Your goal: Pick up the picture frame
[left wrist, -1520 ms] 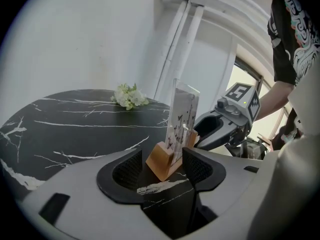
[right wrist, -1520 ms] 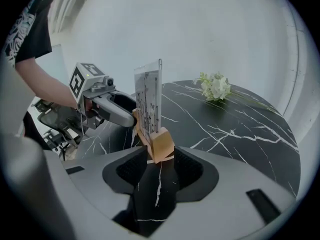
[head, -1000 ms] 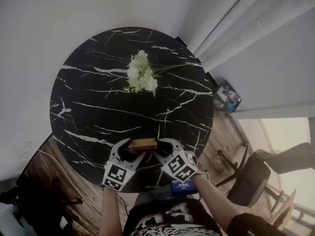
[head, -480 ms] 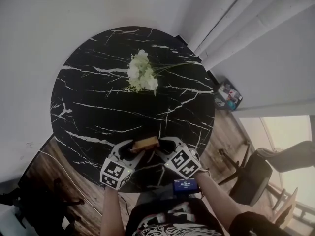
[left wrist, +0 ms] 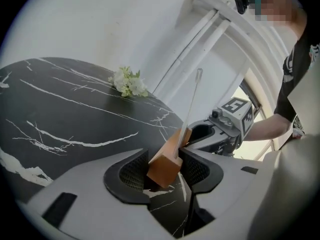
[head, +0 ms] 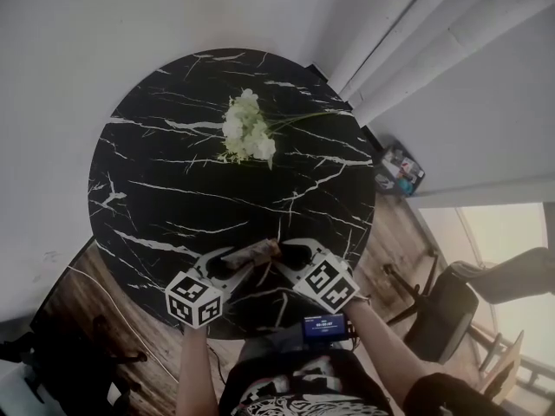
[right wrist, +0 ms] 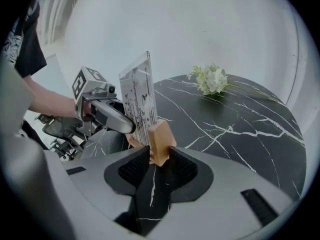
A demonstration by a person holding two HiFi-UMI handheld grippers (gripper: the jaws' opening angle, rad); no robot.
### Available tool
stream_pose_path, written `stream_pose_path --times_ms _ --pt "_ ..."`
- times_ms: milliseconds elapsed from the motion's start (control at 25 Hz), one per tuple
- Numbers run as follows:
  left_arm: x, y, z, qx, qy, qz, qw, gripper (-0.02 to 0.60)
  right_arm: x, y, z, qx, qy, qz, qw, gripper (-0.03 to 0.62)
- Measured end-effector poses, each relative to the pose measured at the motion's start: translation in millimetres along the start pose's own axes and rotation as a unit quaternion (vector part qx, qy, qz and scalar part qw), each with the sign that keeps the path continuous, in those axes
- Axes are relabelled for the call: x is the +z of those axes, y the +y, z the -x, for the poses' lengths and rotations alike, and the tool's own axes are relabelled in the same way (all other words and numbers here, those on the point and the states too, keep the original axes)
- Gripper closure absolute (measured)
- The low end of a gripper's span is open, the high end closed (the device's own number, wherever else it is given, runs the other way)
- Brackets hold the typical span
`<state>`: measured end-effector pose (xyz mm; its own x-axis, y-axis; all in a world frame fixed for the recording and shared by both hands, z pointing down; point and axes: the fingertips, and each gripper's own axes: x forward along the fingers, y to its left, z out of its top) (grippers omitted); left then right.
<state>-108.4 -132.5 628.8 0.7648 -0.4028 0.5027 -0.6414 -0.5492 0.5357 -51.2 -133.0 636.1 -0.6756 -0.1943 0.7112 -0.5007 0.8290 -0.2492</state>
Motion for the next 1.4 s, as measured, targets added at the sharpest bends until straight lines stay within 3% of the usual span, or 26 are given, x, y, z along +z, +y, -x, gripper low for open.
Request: stream_pose_path --times_ms 560,960,1400 --pt "6.0 -10.2 4.6 -0.038 -0.011 0.093 0.9949 0.384 10.1 5.8 21.4 0.003 -0.029 -0.008 1.000 0.471" --pt "7.2 -34.8 7.2 -0.049 -0.006 0.088 0.9949 0.387 6.7 11.4 43.4 -0.020 -0.050 -0.003 0.999 0.471" --pt "14.1 -61.7 17.3 -0.057 -0.027 0.097 0.9932 0.390 14.7 25.1 74.1 -0.037 -0.078 -0.008 0.996 0.471"
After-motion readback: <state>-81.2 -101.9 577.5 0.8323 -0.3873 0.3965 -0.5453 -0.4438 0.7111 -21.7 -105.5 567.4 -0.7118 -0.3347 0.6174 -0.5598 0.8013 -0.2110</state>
